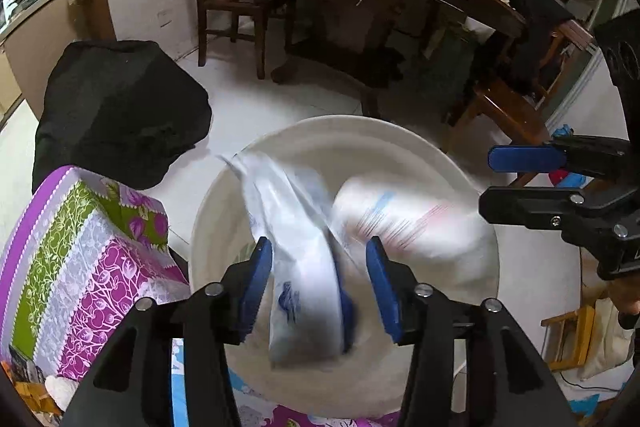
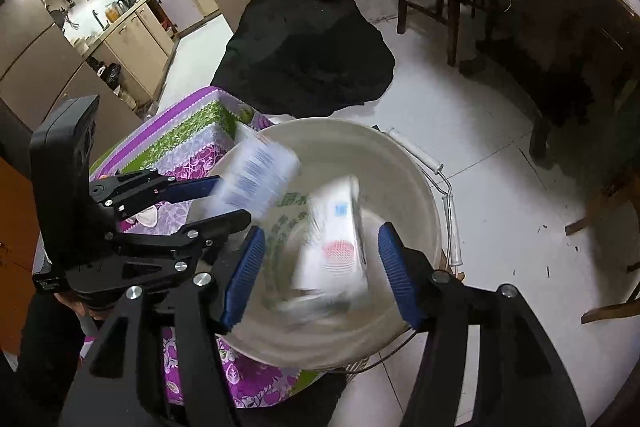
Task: Collect trash
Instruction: 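Open both tools to drop the packs into the white bucket, then grasp the green tube box with the right tool while the left tool grasps the white mask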
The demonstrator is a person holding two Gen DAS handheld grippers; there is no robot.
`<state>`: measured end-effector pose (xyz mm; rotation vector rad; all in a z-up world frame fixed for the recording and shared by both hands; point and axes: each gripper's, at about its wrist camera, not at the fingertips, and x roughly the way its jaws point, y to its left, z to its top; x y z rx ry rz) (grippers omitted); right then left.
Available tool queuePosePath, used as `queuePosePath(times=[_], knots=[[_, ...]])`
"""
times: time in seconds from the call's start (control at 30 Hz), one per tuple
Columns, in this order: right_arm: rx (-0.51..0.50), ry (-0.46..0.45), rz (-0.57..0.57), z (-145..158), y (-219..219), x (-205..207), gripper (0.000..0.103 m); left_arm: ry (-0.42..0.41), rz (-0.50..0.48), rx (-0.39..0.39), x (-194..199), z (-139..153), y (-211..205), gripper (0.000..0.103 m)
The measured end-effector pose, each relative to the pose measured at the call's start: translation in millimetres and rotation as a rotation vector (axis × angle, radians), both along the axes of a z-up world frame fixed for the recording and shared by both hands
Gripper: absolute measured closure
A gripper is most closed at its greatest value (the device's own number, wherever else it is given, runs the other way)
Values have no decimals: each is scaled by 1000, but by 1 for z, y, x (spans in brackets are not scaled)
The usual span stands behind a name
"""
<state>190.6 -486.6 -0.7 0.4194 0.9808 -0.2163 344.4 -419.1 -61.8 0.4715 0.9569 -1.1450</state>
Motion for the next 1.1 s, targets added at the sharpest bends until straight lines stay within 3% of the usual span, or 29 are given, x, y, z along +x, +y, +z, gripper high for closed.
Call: queuePosePath(times=[0.3, 0.47, 0.6, 0.63, 0.73, 0.8, 0.87, 0.93, 1.1], knots=[[-33, 1, -5, 0, 7, 0, 46, -16, 32, -10, 4, 1, 7, 48], [-43, 7, 1, -4, 14, 2, 46, -74, 45, -34, -5, 6, 11, 24], [-84, -3, -5, -4, 19, 2, 46, -85, 74, -69, -9, 10, 17, 12], [-106, -22, -17, -2, 21, 0, 45, -88, 94, -87, -9, 11, 20, 6], [-147, -89, -49, 3, 24, -7, 27, -82, 128, -134, -10, 13, 31, 5], [-192, -179, -79, 11, 28, -19, 12, -60, 139, -177, -12, 14, 42, 5], [-240, -272, -100, 17, 36, -32, 6, -47, 150, -246, -16, 18, 58, 5], [-281, -340, -104, 21, 45, -43, 6, -93, 184, -297, -24, 24, 75, 5], [-335, -431, -76, 25, 77, -61, 6, -296, 299, -380, -57, 43, 128, 5]])
